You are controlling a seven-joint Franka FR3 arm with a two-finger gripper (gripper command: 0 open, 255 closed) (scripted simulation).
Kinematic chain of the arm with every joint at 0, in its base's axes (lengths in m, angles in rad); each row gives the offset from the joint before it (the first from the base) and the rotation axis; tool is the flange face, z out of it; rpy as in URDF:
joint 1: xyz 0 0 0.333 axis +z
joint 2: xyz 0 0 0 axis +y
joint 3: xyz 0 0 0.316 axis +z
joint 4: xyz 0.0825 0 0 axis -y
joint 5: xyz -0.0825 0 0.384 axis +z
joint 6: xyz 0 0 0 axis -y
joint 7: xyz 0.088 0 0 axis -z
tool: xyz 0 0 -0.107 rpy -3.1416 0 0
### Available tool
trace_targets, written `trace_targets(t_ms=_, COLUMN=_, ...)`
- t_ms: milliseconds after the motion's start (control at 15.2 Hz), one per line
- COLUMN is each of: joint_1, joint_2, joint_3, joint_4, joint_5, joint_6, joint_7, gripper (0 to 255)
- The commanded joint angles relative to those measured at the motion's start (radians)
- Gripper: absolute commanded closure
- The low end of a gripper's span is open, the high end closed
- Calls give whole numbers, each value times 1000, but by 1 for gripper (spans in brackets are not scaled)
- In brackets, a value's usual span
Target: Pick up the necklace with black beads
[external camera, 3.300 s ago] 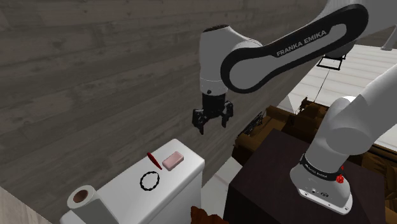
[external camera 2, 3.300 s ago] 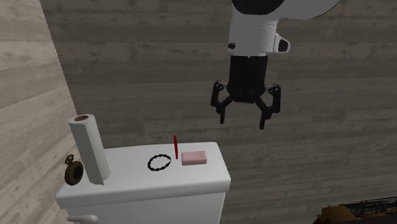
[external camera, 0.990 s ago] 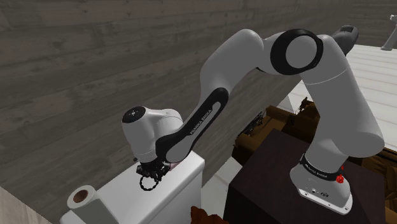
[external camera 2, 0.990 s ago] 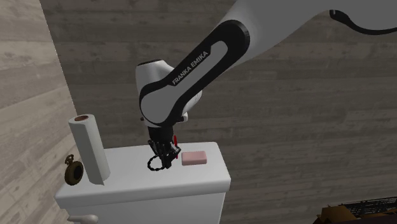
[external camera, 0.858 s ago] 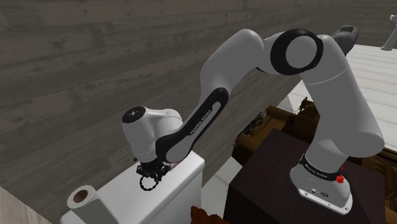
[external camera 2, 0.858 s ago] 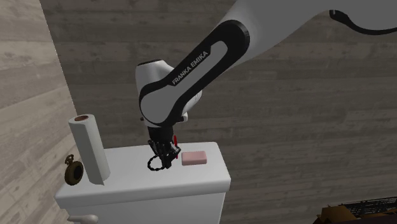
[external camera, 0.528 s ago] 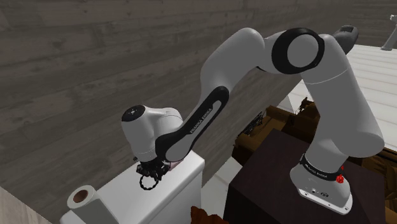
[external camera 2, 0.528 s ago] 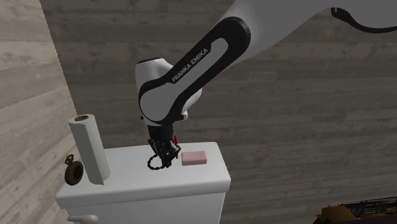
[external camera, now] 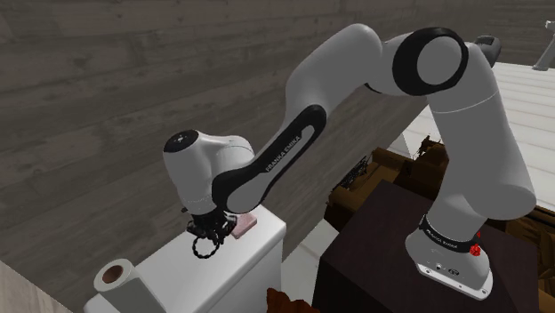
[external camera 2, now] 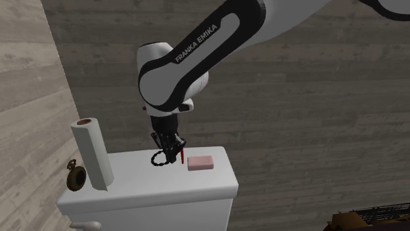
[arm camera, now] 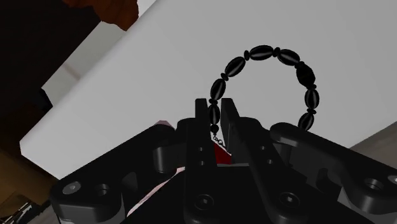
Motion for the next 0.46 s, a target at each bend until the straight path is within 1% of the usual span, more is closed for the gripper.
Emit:
trace_targets(t_ms=0, joint_1=-5, joint_2=-15, joint_3=7, joint_4=4, joint_5=10, joint_6=-19, joint_7=-8, gripper=255)
trace_targets(t_ms=264, joint_1=-14, joint_2=-46, joint_3=21, joint_4=14, joint_5=30, joint_6=-55, joint_7=-20, gripper=255)
trace_targets(t_ms=396, joint_1=-14, joint_2=-47, joint_3=21, joint_4=15, joint_5=31, joint_6=-57, joint_7=-21, gripper=255)
